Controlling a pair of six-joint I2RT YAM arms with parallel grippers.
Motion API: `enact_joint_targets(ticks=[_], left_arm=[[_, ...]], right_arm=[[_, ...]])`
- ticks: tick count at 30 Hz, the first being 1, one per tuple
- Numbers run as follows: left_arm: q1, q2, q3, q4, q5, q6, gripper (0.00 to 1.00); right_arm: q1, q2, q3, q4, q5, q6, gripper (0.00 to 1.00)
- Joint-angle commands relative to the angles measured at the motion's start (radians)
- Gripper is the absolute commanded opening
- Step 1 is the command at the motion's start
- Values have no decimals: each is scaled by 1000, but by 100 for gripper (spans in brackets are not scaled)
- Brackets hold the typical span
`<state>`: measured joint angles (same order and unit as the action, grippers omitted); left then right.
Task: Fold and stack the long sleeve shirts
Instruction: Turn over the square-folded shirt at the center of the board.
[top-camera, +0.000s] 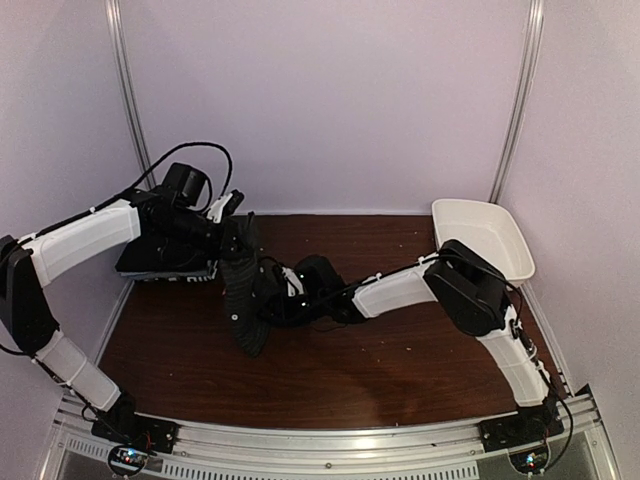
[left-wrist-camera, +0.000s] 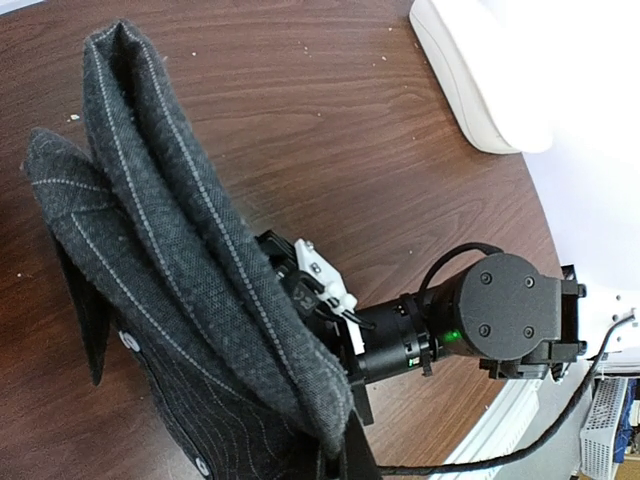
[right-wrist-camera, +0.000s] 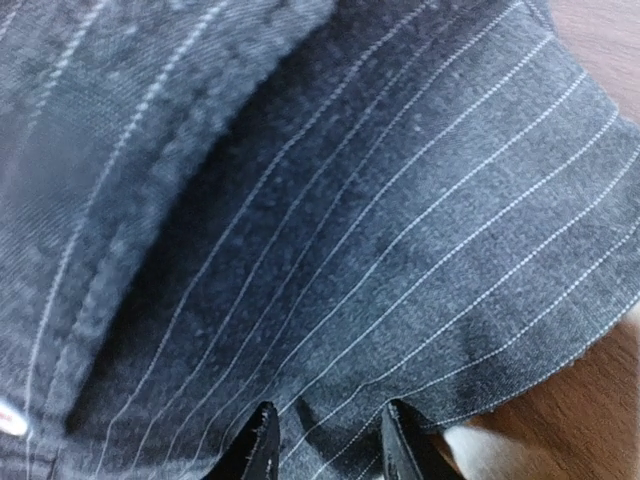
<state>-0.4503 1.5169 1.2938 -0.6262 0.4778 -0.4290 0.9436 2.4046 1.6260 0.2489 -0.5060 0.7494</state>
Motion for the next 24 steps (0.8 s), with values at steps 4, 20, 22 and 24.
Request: enact_joint_targets(ticks=[4, 20, 22, 24], left_arm=[[4, 10, -11, 78, 45, -1, 0], [1, 8, -5, 72, 52, -2, 0], [-15, 16, 7, 70, 49, -11, 0], [-54, 42, 28, 68, 29, -28, 0]], right_arm=[[-30, -135, -141, 201, -45, 36, 38], [-103, -391, -329, 199, 56, 21, 37], [-126, -449, -354, 173, 70, 22, 37], [-149, -509, -374, 129, 90, 21, 37]])
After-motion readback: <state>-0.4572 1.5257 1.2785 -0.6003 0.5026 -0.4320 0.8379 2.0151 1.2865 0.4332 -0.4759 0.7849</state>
